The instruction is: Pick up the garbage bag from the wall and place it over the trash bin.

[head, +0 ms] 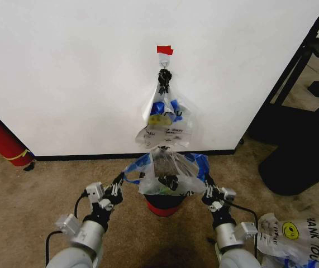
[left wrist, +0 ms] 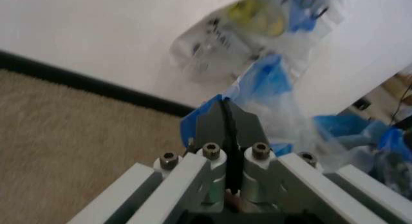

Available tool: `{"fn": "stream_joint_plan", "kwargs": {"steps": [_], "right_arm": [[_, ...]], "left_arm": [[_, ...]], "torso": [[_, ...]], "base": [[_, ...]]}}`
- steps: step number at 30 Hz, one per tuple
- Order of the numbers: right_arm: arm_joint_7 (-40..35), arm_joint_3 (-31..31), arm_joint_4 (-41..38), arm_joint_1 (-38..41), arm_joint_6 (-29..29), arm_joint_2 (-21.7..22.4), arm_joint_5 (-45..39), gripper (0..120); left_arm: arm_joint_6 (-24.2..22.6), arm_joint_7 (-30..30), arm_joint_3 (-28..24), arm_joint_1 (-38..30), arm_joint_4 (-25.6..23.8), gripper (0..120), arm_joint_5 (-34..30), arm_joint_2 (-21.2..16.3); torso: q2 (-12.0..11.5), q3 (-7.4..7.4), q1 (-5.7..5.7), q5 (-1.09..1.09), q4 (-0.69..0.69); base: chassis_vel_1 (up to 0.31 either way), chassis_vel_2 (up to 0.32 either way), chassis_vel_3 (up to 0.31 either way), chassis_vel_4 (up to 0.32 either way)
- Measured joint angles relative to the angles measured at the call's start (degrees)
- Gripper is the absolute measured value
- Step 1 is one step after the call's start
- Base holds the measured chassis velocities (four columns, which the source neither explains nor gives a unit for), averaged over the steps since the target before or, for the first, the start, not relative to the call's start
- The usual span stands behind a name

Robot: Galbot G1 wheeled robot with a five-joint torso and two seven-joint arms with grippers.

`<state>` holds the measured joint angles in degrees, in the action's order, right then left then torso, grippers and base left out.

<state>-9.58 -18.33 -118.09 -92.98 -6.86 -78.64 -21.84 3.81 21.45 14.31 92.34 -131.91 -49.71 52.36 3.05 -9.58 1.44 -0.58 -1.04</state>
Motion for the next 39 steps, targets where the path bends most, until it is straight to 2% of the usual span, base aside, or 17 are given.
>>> {"fn": "stream_joint_plan", "kwargs": {"steps": [11,21,31,39], "right_arm": [[-1.2,0.04,2.27,-1.55,0.86,0.17,2.12,0],[-1.72,1.41,6.71,2.58,1.56,0.65,2.33,0],[-1.14,1.37,7.47,-0.65,1.71,2.93,4.86,0],[-1.79,1.82,10.26,0.98,3.4,3.64,5.17,0]], "left_arm": [[-7.31,3.69,0.36,1.38,-0.25,0,-0.5,-2.34],[-7.59,3.62,-4.51,-2.49,4.89,0,1.67,-1.15],[-8.12,3.62,-2.6,1.52,4.28,0,2.59,-3.43],[-9.94,3.76,-4.52,1.82,5.63,0,4.19,-4.7]], "torso": [[0.0,0.0,0.0,0.01,0.0],[-0.01,-0.01,0.0,0.0,0.0],[-0.01,-0.01,0.0,0.0,-0.01],[-0.01,-0.01,0.0,0.0,0.0]], "base": [[0.0,0.0,0.0,0.0],[0.0,0.0,0.0,0.0],[0.0,0.0,0.0,0.0],[0.0,0.0,0.0,0.0]]}}
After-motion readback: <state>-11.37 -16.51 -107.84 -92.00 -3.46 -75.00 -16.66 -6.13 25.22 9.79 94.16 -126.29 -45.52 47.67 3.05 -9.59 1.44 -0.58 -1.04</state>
